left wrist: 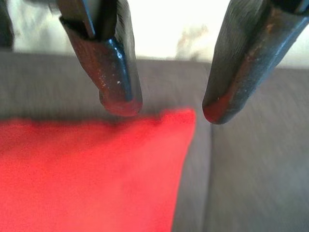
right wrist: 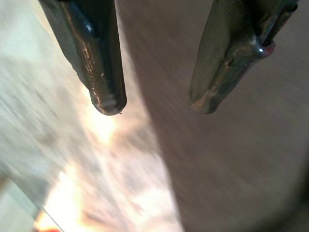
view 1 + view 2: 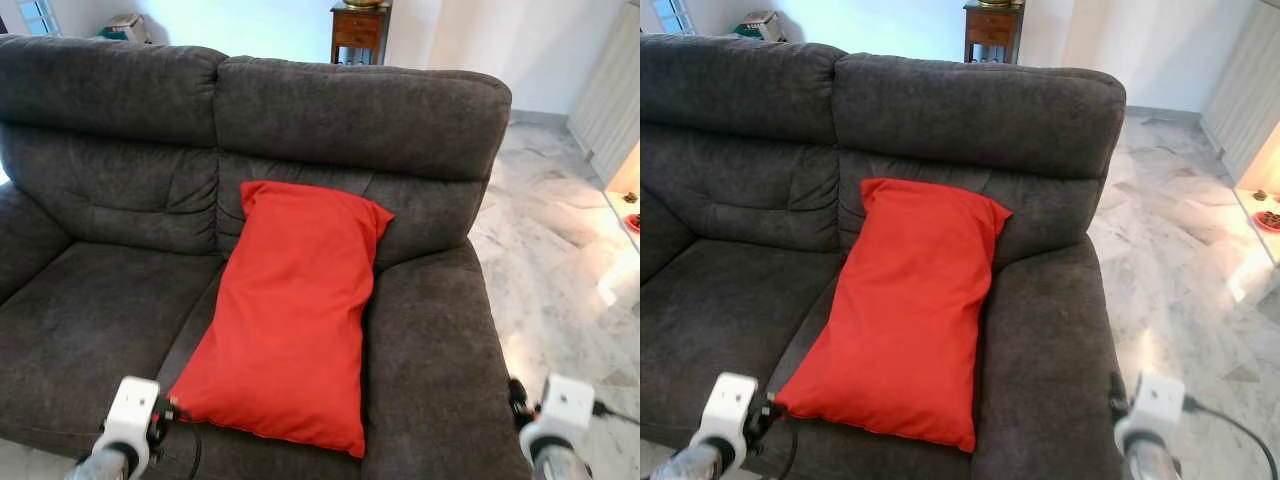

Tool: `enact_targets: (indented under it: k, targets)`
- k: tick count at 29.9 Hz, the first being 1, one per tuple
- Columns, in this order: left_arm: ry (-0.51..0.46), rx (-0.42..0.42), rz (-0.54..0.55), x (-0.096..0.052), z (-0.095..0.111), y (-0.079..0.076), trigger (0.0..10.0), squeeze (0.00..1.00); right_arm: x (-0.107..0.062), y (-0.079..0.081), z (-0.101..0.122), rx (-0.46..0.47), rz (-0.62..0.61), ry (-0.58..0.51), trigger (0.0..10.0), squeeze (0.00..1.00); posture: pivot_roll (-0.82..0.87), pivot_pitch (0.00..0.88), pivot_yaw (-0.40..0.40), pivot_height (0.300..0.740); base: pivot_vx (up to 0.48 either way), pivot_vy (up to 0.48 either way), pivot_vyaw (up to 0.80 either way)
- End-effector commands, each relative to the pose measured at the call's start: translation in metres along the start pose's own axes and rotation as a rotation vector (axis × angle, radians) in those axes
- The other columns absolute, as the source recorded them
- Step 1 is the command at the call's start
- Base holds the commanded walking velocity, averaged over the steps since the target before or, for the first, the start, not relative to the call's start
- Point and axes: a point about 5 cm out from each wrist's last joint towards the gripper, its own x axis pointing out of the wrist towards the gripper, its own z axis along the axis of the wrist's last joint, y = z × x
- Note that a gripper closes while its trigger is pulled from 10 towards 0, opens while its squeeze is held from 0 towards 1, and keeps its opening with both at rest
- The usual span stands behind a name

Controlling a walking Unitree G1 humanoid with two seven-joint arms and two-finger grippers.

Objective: Move the pillow to the sofa from floor

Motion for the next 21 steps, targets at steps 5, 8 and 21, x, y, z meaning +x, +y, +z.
enact_targets:
  k: [5,8,21]
  targets:
    - [0.109,0.056,-0.067,0.0,-0.03,-0.016,10.0,0.0,-0.02,-0.026,-0.051,-0.011,-0.115,0.231,10.0,0.0,0.11,0.0,-0.004,0.74,0.0,0.0,0.0]
    - [0.12,0.049,-0.076,0.001,-0.033,-0.02,10.0,0.0,-0.025,-0.028,-0.062,-0.035,-0.125,0.279,10.0,0.0,0.11,0.0,-0.002,0.74,0.0,0.0,0.0]
    - [0.26,-0.029,-0.134,-0.005,-0.064,-0.044,10.0,0.0,-0.065,-0.005,-0.122,-0.059,-0.057,0.496,10.0,0.0,0.08,0.0,0.033,0.74,0.0,0.0,0.0]
